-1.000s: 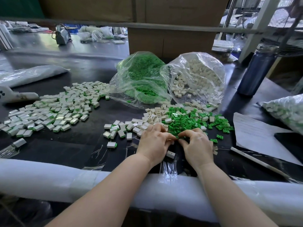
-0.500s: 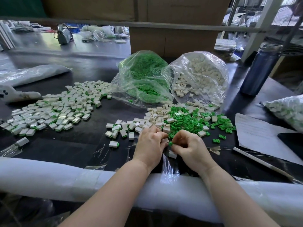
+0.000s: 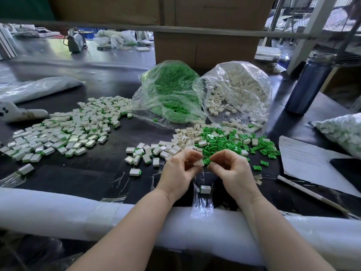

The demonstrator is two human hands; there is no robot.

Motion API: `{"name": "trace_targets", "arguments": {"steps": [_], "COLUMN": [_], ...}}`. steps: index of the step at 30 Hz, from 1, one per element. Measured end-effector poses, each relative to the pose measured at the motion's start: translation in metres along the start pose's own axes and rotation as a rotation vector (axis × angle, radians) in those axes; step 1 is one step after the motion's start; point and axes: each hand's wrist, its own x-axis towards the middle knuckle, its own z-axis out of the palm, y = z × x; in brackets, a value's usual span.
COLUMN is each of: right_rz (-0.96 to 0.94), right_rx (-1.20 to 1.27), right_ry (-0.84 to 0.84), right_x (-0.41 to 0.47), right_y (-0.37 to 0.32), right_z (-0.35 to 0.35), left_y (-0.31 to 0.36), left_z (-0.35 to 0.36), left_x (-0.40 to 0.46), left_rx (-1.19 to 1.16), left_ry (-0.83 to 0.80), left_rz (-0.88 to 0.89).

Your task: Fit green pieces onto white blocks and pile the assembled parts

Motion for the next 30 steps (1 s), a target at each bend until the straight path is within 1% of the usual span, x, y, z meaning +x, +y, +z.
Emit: {"name": "trace_targets", "arguments": {"steps": [3,11,21,30], "right_rz": [-0.009,-0.023,-0.069,-0.07], "right_rx": [0.047,0.054,0.066,0.008], "right_ry": [-0.014,-0.019,-0.018,-0.041], "right_x": [-0.0006,-0.0013,-0.001,-0.0017], "right_y": [-0.002,-0.0012,-0.0016,-0.0002], "right_z": [-0.0005,-0.0004,0.001,0.0009], "left_y": [0.0018,0.0024,0.0014,-0.0011], "left_z": [-0.0017,-0.0032,-0.003,-0.0027], "left_x": [-0.0002,-0.0012,-0.0002,0.0006], "left_rx": [-0.118,-0.272,-0.177,-0.149], "left_ry": [-0.033,-0.065,-0.057,-0.079], "left_rz": [-0.049,-0.114,-0.077,-0.105]}}
